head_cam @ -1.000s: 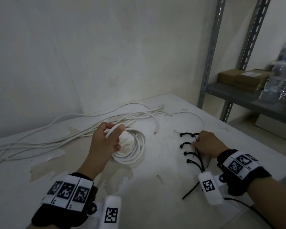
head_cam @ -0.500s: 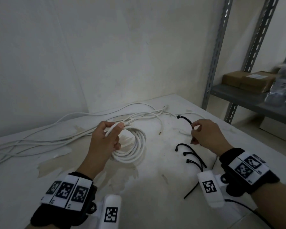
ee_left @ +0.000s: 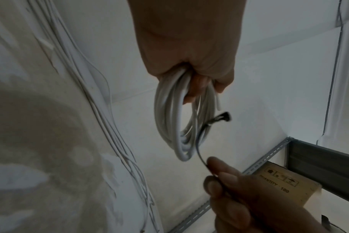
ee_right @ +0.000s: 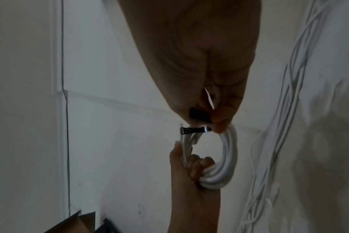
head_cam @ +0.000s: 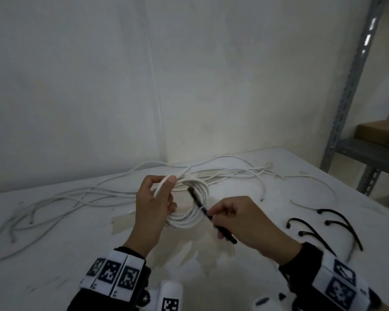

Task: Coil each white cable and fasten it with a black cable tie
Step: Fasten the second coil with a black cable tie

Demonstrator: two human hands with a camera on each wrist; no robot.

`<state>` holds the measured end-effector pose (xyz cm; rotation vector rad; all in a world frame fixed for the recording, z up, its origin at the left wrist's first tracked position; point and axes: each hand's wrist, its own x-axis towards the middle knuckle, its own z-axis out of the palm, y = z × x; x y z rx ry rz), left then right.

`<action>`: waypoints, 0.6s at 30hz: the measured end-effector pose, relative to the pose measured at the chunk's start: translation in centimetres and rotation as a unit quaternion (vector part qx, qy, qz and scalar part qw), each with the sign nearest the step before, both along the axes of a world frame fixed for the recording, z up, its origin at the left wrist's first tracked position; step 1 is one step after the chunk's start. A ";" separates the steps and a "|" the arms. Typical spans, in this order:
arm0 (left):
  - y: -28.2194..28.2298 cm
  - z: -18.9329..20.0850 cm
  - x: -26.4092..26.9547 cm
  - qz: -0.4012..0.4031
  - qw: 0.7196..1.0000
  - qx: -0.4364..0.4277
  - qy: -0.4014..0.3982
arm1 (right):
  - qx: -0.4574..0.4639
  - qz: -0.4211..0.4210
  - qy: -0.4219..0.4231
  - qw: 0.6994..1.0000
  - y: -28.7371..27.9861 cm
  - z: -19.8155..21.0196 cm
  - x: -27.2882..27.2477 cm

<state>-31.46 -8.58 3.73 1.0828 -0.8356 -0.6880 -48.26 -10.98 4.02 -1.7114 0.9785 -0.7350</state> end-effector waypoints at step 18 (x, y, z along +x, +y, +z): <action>3.1 -0.1 2.9 -0.025 1.000 0.011 0.015 | -0.037 0.020 -0.141 0.989 2.1 0.2 6.7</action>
